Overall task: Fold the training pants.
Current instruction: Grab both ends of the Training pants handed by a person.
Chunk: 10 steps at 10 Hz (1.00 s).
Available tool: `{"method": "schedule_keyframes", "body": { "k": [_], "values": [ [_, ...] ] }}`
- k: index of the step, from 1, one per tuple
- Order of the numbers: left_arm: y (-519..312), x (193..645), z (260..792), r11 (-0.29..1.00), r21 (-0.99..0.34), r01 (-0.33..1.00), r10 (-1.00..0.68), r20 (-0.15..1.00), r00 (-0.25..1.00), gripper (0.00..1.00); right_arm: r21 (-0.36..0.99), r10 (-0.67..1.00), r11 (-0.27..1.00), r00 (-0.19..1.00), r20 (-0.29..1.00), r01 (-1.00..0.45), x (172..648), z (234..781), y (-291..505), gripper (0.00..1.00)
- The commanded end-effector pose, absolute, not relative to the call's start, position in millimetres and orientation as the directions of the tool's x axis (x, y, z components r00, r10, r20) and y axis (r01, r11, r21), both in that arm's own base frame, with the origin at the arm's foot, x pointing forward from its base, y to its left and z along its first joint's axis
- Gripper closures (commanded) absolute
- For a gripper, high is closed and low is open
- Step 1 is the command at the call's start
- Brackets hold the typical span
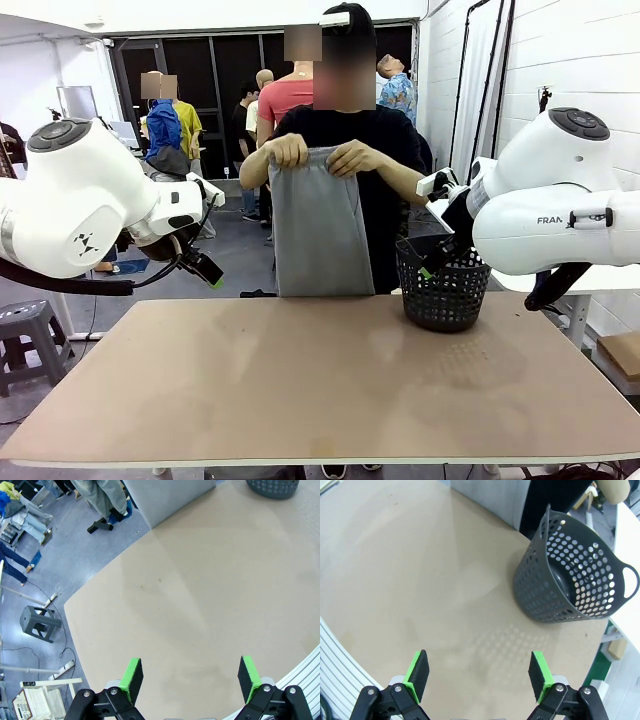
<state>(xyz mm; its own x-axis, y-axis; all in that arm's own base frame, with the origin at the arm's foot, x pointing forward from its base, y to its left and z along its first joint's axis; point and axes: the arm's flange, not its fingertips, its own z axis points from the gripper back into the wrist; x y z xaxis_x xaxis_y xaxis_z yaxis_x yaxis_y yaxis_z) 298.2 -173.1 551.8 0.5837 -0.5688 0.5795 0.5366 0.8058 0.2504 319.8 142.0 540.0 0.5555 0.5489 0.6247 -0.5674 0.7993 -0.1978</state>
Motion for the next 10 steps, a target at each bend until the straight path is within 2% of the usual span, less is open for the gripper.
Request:
{"method": "schedule_keyframes", "body": {
  "k": [1, 10],
  "values": [
    [-170.9, 299.8, 551.4, 0.793, 0.26, 0.55, -0.585, 0.573, 0.573, 0.0, -0.196, 0.548, 0.8, 0.556, 0.625, -0.568, 320.3, 539.9, 140.9, 0.0],
    [-170.9, 299.8, 551.4, 0.793, 0.26, 0.55, -0.585, 0.573, 0.573, 0.0, -0.196, 0.548, 0.8, 0.556, 0.625, -0.568, 320.3, 539.9, 140.9, 0.0]
  ]
}}
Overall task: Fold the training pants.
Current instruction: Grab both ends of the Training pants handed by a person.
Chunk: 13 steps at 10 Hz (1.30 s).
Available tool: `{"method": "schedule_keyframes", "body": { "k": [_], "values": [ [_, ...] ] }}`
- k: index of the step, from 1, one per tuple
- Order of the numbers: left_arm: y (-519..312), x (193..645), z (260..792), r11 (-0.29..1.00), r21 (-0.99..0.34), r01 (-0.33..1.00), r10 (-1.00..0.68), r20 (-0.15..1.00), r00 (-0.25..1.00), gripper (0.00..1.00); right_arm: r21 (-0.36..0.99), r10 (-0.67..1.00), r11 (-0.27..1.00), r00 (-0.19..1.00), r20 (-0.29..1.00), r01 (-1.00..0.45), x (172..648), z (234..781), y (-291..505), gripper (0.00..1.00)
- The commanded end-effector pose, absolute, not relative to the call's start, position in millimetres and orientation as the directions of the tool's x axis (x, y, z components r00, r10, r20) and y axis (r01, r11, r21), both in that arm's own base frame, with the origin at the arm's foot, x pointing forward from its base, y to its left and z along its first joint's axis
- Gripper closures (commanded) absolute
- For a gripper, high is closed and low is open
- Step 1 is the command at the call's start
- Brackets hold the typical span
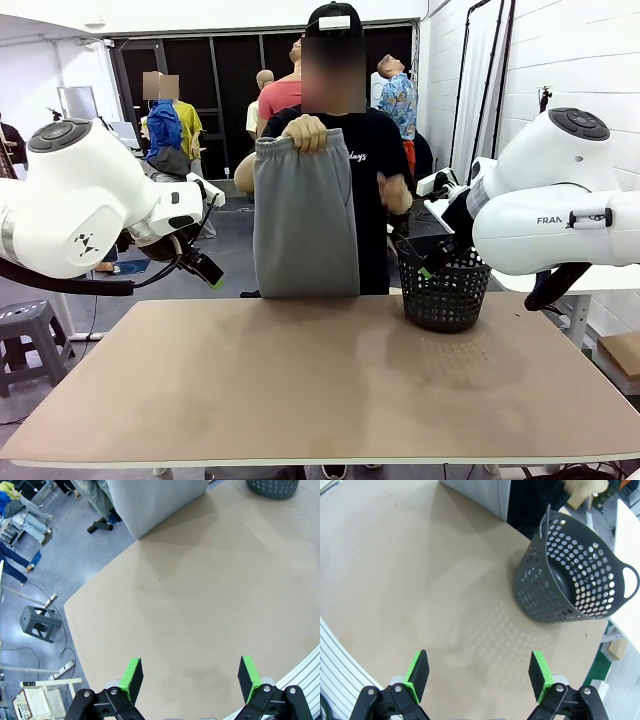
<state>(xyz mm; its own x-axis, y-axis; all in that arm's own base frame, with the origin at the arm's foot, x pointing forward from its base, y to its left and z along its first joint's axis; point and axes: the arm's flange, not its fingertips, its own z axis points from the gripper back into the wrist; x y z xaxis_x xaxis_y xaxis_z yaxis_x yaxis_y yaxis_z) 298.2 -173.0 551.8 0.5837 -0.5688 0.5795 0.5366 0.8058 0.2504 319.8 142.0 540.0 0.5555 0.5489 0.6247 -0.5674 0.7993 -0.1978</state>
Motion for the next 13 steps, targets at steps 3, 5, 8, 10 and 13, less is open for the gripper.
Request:
{"method": "schedule_keyframes", "body": {
  "k": [3, 5, 8, 10, 13],
  "values": [
    [-170.9, 299.8, 551.4, 0.793, 0.26, 0.55, -0.585, 0.573, 0.573, 0.0, -0.196, 0.548, 0.8, 0.556, 0.625, -0.568, 320.3, 539.9, 140.9, 0.0],
    [-170.9, 299.8, 551.4, 0.793, 0.26, 0.55, -0.585, 0.573, 0.573, 0.0, -0.196, 0.548, 0.8, 0.556, 0.625, -0.568, 320.3, 539.9, 140.9, 0.0],
    [-170.9, 299.8, 551.4, 0.793, 0.26, 0.55, -0.585, 0.573, 0.573, 0.0, -0.196, 0.548, 0.8, 0.556, 0.625, -0.568, 320.3, 539.9, 140.9, 0.0],
    [-170.9, 299.8, 551.4, 0.793, 0.26, 0.55, -0.585, 0.573, 0.573, 0.0, -0.196, 0.548, 0.8, 0.556, 0.625, -0.568, 320.3, 539.9, 140.9, 0.0],
    [-170.9, 299.8, 551.4, 0.793, 0.26, 0.55, -0.585, 0.573, 0.573, 0.0, -0.196, 0.548, 0.8, 0.556, 0.625, -0.568, 320.3, 539.9, 140.9, 0.0]
  ]
}}
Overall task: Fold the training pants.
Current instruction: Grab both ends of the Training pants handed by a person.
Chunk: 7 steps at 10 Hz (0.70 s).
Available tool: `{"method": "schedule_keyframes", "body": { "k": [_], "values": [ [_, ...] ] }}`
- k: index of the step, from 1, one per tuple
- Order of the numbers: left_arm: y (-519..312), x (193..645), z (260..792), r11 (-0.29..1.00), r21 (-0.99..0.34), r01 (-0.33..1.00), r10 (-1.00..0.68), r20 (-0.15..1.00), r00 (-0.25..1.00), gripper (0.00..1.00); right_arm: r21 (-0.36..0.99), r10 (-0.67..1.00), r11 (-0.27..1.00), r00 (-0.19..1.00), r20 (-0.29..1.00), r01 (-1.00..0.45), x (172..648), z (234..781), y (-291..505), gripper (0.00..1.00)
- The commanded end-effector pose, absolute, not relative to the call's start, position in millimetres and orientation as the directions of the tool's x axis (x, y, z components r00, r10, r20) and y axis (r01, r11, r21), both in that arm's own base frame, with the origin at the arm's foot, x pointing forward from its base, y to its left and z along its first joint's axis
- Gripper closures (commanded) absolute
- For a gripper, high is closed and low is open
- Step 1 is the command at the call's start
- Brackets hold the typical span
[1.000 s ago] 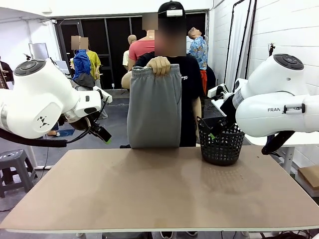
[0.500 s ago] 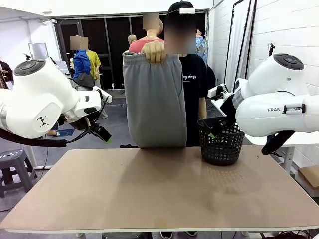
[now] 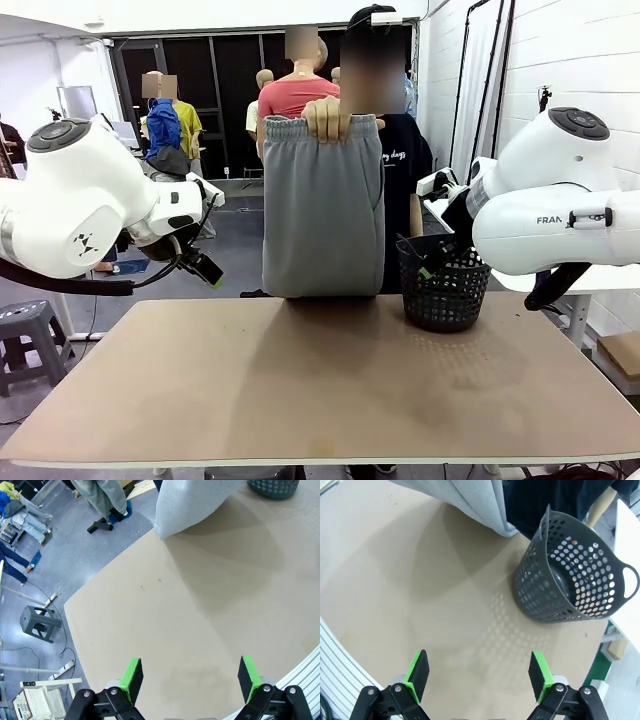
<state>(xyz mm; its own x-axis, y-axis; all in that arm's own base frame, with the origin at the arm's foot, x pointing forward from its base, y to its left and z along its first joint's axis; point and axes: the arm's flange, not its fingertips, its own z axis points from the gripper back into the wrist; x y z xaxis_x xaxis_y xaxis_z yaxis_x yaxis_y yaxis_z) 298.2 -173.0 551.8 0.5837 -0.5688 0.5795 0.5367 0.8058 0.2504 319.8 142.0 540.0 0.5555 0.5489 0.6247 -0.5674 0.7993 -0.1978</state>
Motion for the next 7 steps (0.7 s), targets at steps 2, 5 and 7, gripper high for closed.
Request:
{"method": "schedule_keyframes", "body": {
  "k": [2, 5, 7],
  "values": [
    [-170.9, 299.8, 551.4, 0.793, 0.26, 0.55, -0.585, 0.573, 0.573, 0.0, -0.196, 0.548, 0.8, 0.556, 0.625, -0.568, 320.3, 539.9, 140.9, 0.0],
    [-170.9, 299.8, 551.4, 0.793, 0.26, 0.55, -0.585, 0.573, 0.573, 0.0, -0.196, 0.548, 0.8, 0.556, 0.625, -0.568, 320.3, 539.9, 140.9, 0.0],
    [-170.9, 299.8, 551.4, 0.793, 0.26, 0.55, -0.585, 0.573, 0.573, 0.0, -0.196, 0.548, 0.8, 0.556, 0.625, -0.568, 320.3, 539.9, 140.9, 0.0]
  ]
}}
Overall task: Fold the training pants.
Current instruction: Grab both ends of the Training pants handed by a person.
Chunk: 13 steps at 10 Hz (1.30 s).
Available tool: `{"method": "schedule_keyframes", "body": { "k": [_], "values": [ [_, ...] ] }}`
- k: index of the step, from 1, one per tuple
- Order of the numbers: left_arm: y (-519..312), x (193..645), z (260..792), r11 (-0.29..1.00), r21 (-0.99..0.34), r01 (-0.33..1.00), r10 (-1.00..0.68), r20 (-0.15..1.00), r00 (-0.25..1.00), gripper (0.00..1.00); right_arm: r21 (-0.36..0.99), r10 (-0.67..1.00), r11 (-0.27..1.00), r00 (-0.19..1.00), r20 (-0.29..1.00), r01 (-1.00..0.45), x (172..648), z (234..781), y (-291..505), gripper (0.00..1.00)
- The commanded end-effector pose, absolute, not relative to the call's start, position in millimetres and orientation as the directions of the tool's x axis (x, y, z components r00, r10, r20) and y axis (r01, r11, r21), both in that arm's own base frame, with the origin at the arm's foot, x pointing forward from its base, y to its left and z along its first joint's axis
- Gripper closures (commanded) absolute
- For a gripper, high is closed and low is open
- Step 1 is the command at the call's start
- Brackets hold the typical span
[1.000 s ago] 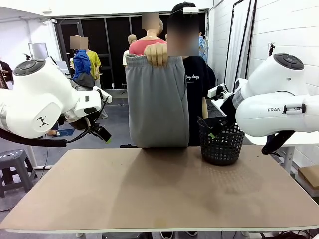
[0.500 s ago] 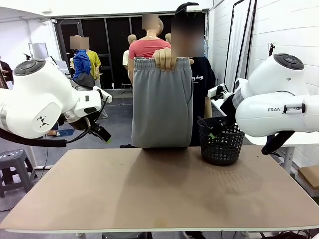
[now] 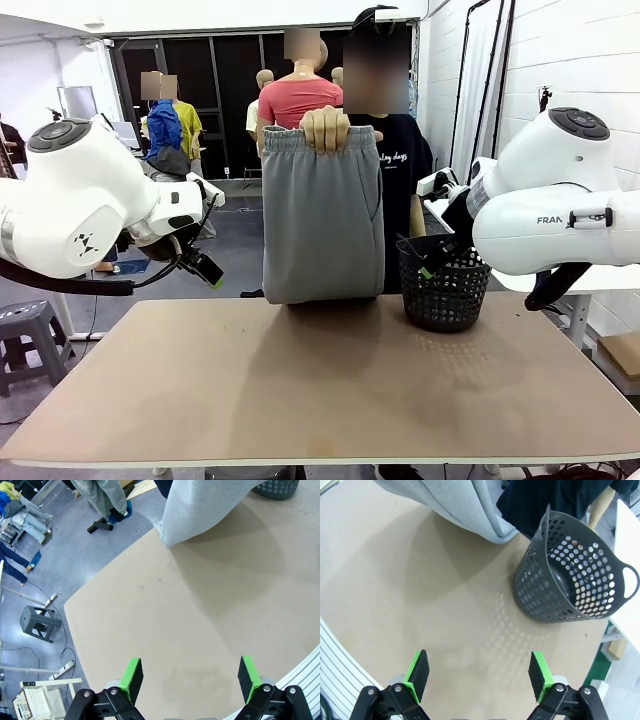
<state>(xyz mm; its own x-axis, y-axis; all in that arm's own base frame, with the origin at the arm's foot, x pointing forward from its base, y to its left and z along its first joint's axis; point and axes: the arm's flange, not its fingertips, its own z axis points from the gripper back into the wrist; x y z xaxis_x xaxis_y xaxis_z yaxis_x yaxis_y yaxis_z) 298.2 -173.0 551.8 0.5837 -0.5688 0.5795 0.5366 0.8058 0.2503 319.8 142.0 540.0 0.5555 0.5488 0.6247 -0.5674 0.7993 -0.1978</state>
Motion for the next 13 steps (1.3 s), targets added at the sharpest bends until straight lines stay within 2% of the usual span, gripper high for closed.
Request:
{"method": "schedule_keyframes", "body": {
  "k": [1, 3, 6, 9, 11, 13],
  "values": [
    [-171, 300, 551, 0.793, 0.26, 0.55, -0.585, 0.573, 0.573, 0.0, -0.196, 0.548, 0.8, 0.556, 0.625, -0.568, 320, 540, 141, 0.0],
    [-173, 298, 552, 0.806, 0.25, 0.537, -0.569, 0.579, 0.584, 0.0, -0.198, 0.549, 0.799, 0.555, 0.625, -0.567, 320, 540, 142, 0.0],
    [-161, 295, 562, 0.588, 0.467, 0.66, -0.802, 0.438, 0.405, 0.0, -0.338, 0.716, 0.636, 0.366, 0.595, -0.694, 327, 543, 134, 0.0],
    [-146, 306, 571, 0.383, 0.532, 0.755, -0.918, 0.312, 0.245, 0.0, -0.429, 0.836, 0.458, 0.214, 0.506, -0.778, 338, 545, 120, 0.0],
    [-146, 319, 564, 0.253, 0.472, 0.844, -0.949, 0.289, 0.123, 0.0, -0.44, 0.887, 0.345, 0.135, 0.441, -0.829, 347, 540, 114, 0.0],
    [-143, 341, 551, 0.202, 0.392, 0.898, -0.958, 0.271, 0.097, 0.0, -0.429, 0.914, 0.272, 0.092, 0.394, -0.862, 361, 533, 110, 0.0]
  ]
}}
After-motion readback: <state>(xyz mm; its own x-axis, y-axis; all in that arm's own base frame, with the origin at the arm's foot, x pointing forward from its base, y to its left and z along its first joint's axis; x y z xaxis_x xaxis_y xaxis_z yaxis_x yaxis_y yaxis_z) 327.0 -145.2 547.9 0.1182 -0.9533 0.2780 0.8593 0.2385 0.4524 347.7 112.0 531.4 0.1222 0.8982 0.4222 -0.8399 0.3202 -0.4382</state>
